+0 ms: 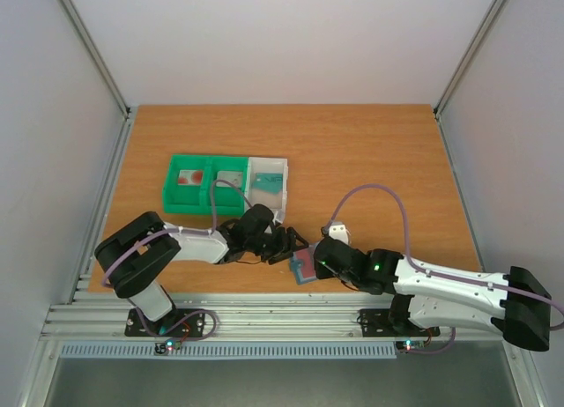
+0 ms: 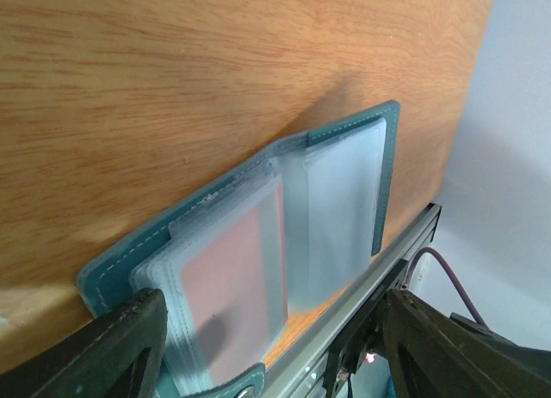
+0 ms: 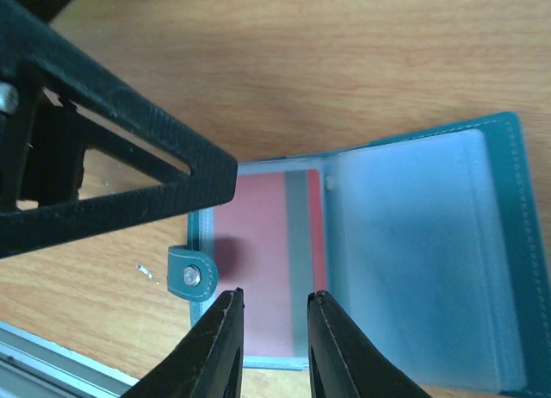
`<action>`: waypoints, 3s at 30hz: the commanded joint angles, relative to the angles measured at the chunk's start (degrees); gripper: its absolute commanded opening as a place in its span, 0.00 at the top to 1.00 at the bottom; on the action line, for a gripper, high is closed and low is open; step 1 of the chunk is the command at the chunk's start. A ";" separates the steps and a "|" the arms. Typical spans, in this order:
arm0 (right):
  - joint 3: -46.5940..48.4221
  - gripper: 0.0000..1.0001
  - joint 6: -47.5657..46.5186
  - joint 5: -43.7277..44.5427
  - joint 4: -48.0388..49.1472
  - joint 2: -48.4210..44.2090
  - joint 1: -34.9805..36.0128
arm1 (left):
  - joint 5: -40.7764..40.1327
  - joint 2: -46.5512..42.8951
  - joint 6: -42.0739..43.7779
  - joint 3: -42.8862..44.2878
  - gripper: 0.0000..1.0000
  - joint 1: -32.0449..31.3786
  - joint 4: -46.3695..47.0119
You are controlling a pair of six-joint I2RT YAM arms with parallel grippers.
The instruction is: Take the credit cards out of the card holder
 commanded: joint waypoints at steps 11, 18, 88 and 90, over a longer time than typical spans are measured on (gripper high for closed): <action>-6.66 0.79 0.46 -5.28 13.84 9.40 -3.97 | -0.23 2.95 -0.44 1.84 0.31 0.62 5.98; -10.53 0.81 3.32 -5.65 18.10 11.55 -4.56 | 0.84 4.13 -1.05 2.37 0.31 0.60 7.83; -13.82 0.83 7.41 -7.71 23.40 13.98 -4.77 | -0.60 3.65 0.69 3.54 0.31 -0.39 3.02; -13.89 0.83 7.38 -7.91 23.64 14.23 -4.77 | -0.20 3.52 0.04 3.48 0.31 -0.56 4.26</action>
